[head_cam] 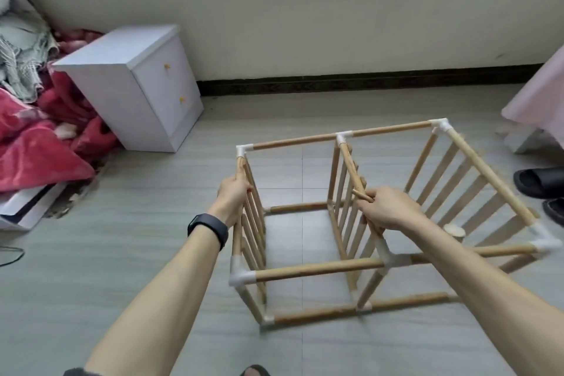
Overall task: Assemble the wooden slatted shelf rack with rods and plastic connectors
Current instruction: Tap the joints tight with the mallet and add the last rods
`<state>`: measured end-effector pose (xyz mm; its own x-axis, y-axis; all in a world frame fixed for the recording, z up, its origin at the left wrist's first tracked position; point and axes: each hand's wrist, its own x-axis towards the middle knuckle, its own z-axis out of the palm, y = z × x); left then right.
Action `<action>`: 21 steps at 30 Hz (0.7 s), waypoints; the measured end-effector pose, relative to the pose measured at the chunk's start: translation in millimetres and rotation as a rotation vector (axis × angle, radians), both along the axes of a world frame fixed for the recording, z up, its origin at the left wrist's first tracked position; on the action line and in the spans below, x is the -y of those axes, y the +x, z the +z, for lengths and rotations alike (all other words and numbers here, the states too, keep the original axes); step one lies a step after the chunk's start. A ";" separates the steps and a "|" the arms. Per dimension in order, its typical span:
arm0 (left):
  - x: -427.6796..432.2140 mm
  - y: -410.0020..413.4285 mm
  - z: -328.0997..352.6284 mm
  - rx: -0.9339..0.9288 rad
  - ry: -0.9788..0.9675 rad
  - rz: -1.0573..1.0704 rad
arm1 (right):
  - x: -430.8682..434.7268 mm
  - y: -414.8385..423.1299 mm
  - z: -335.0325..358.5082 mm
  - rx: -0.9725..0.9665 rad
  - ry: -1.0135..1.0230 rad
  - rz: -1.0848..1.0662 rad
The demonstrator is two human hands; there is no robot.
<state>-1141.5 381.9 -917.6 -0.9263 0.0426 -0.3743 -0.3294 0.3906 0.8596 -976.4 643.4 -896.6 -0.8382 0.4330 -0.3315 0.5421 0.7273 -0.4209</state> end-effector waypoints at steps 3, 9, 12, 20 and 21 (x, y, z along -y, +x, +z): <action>5.5 -4.2 5.0 0.001 -0.025 -0.146 | -0.4 -6.9 -0.1 0.020 -0.010 0.015; 6.7 23.4 15.6 -0.328 -0.793 -0.427 | -9.0 16.5 40.4 -0.381 0.322 -0.021; -18.9 81.2 18.3 -0.639 -0.702 -0.672 | -12.4 59.2 73.1 -0.779 0.400 -0.064; -65.0 161.0 -21.9 -1.020 -0.884 -1.136 | 2.5 148.0 78.0 -1.004 -0.787 -0.453; -64.2 154.4 -23.6 -1.044 -0.900 -1.113 | 3.0 156.9 70.5 -0.973 -0.985 -0.462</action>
